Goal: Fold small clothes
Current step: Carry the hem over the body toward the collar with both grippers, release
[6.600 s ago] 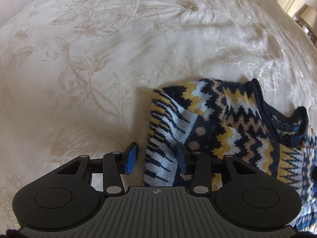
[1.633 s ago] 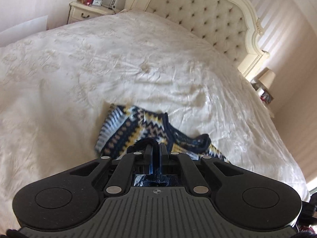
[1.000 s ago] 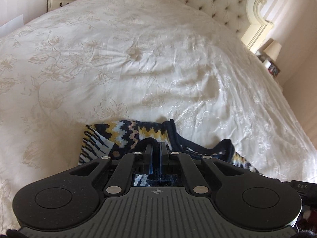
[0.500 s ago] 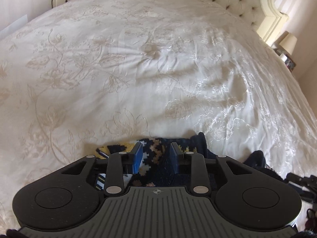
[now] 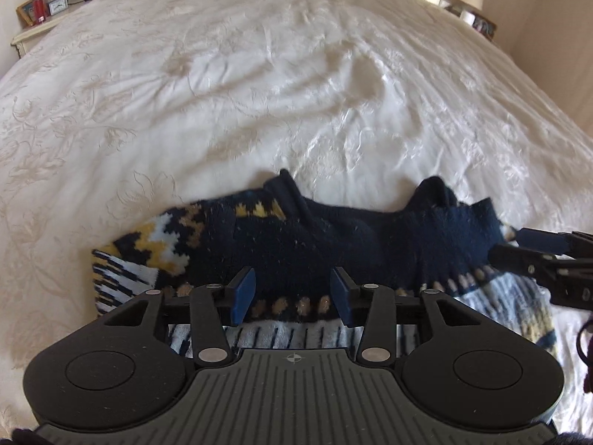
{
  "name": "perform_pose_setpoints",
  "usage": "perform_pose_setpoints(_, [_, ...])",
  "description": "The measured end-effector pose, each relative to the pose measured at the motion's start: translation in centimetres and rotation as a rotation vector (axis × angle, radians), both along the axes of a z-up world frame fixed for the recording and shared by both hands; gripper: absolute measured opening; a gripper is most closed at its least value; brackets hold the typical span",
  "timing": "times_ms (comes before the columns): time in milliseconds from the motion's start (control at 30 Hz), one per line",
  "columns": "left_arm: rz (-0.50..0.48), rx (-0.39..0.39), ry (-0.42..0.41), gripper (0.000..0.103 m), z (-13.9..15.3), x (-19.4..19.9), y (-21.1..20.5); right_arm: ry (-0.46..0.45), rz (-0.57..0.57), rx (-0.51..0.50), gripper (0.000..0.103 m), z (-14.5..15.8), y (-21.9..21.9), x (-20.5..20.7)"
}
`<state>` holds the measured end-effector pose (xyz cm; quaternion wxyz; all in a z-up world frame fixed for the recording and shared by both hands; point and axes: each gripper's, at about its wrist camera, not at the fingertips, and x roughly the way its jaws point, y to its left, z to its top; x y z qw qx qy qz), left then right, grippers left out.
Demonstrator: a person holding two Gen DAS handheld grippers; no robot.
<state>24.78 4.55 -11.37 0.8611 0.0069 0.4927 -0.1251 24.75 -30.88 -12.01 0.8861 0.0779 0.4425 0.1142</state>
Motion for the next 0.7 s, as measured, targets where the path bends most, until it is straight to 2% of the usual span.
perform_pose_setpoints(100, [0.016, 0.041, 0.029, 0.043, -1.4, 0.9, 0.4, 0.044, 0.076, -0.011, 0.077, -1.4, 1.4, 0.5])
perform_pose_setpoints(200, [0.053, 0.078, 0.049, 0.043, -2.4, 2.2, 1.4, 0.097, 0.112, -0.069, 0.077, -3.2, 2.1, 1.5])
perform_pose_setpoints(333, [0.092, 0.133, 0.066, 0.047, -3.4, 3.6, 2.7, 0.157, 0.091, -0.144, 0.079, -5.5, 1.1, 3.3])
perform_pose_setpoints(433, [0.099, 0.112, 0.09, 0.051, -3.9, 4.3, 3.5, 0.165, 0.09, -0.174, 0.078, -6.0, 0.7, 4.2])
perform_pose_setpoints(533, [0.091, 0.128, 0.089, 0.051, -3.5, 4.3, 3.3, 0.168, 0.097, -0.18, 0.079, -6.0, 0.7, 4.3])
perform_pose_setpoints(700, [0.108, 0.12, 0.055, 0.05, -0.7, 2.2, 2.3, 0.151, 0.056, -0.147, 0.082, -4.5, 0.6, 3.5])
